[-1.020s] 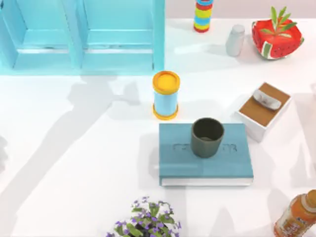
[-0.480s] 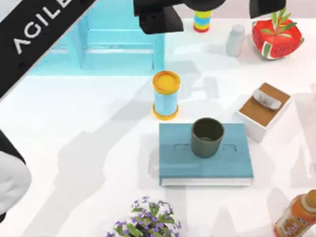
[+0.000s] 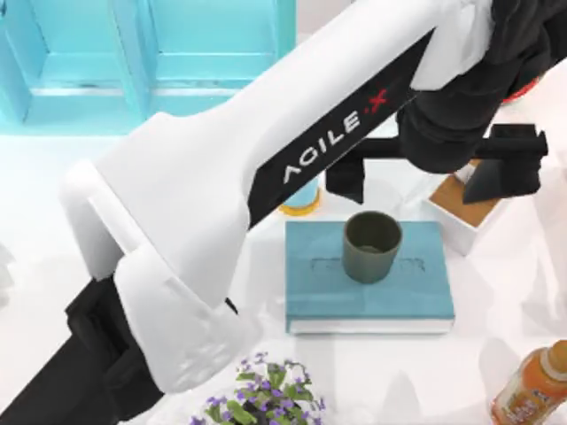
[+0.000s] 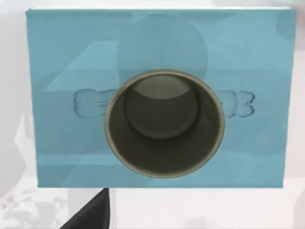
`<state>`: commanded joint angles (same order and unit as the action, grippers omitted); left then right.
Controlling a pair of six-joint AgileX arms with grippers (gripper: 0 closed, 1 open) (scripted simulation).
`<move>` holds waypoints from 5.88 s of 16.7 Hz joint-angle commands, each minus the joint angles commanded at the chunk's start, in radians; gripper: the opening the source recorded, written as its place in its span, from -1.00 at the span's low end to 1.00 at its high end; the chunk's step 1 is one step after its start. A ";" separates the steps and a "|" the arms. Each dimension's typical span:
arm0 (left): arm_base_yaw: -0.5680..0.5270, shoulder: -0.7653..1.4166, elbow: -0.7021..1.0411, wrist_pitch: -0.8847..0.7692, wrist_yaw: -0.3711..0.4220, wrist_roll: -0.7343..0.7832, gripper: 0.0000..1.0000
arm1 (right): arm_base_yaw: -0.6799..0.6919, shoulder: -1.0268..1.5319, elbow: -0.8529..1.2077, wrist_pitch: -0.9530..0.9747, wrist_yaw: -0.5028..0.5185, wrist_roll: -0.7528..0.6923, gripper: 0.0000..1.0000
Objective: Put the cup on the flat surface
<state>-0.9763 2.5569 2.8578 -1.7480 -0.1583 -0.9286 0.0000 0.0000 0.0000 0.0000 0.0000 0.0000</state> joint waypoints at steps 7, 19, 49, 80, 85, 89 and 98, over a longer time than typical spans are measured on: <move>0.003 0.013 0.002 -0.004 0.000 -0.002 1.00 | 0.000 0.000 0.000 0.000 0.000 0.000 1.00; 0.031 -0.130 -0.607 0.466 0.002 0.028 1.00 | 0.000 0.000 0.000 0.000 0.000 0.000 1.00; 0.030 -0.146 -0.687 0.534 0.002 0.034 -1.00 | 0.000 0.000 0.000 0.000 0.000 0.000 1.00; 0.529 -0.721 -1.300 0.514 0.136 0.506 -1.00 | 0.000 0.000 0.000 0.000 0.000 0.000 1.00; 0.549 -0.744 -1.326 0.521 0.142 0.525 -1.00 | 0.000 0.000 0.000 0.000 0.000 0.000 1.00; 0.550 -0.739 -1.352 0.558 0.139 0.530 -1.00 | 0.000 0.000 0.000 0.000 0.000 0.000 1.00; 0.577 -0.708 -1.540 0.771 0.143 0.553 -1.00 | 0.000 0.000 0.000 0.000 0.000 0.000 1.00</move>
<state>-0.3997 1.8492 1.3183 -0.9774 -0.0149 -0.3757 0.0000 0.0000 0.0000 0.0000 0.0000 0.0000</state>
